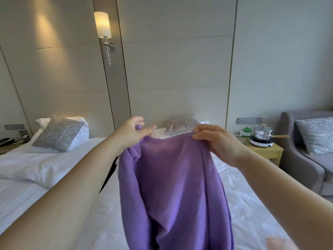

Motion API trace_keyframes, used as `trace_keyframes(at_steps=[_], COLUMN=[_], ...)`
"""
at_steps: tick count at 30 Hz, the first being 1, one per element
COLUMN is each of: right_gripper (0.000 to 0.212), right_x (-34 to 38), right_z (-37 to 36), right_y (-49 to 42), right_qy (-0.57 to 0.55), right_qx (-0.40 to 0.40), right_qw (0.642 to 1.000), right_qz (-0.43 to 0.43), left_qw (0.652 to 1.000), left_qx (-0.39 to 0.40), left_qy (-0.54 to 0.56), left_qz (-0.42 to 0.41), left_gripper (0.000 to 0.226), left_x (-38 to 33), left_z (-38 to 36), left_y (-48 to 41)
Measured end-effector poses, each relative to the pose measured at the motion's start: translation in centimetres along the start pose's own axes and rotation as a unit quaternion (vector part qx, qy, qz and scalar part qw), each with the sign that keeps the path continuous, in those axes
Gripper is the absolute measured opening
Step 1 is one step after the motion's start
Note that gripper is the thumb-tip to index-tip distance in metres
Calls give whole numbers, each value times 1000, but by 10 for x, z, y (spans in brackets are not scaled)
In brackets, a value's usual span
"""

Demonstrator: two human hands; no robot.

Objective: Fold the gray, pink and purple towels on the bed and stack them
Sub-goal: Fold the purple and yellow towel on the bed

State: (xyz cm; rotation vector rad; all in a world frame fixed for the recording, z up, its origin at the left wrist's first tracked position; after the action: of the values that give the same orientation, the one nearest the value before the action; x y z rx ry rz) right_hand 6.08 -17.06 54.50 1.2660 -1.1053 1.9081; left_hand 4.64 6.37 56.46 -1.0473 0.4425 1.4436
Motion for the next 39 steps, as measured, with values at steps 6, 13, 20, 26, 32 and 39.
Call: trace_keyframes(at_steps=[6,13,20,26,32,39], right_gripper=[9,16,17,26,21,20], right_x=[4,-24,-53,-23,-4,-17], right_z=[-22,-8,-7,6,17,44], right_y=[2,22,39,40,25,30], right_qy=[-19,48,169,-50,-84,330], right_qx=[68,51,57,88,19,-86], right_qw=[997,997,983,994,992,940], right_qz=[-17,-12,-42,42,93,-5], left_qw=[941,970,974,969,969,981], left_qx=[300,191,35,81,126,6], left_qy=[123,83,86,80,80,25], left_qz=[-96,-126,-204,-220,-195,-194], left_gripper=[46,10,11,9,9,9], left_x=[-39,-54,-92,-107,-96,-86], left_z=[-98,-93,-53,-48,-64,-44], left_y=[45,23,4,6,13,2])
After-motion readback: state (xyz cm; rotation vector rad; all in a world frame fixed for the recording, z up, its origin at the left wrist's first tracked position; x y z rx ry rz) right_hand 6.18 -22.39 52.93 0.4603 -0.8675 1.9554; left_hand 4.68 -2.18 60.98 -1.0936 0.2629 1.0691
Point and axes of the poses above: each hand's wrist, its own y-axis away from the middle knuckle, its own z-axis out of the back of the hand, x = y × z, the point moved 8 cm from there along -y, towards the middle knuckle, and after that the axes turned 3 degrees about y, right-handed, at the moved point
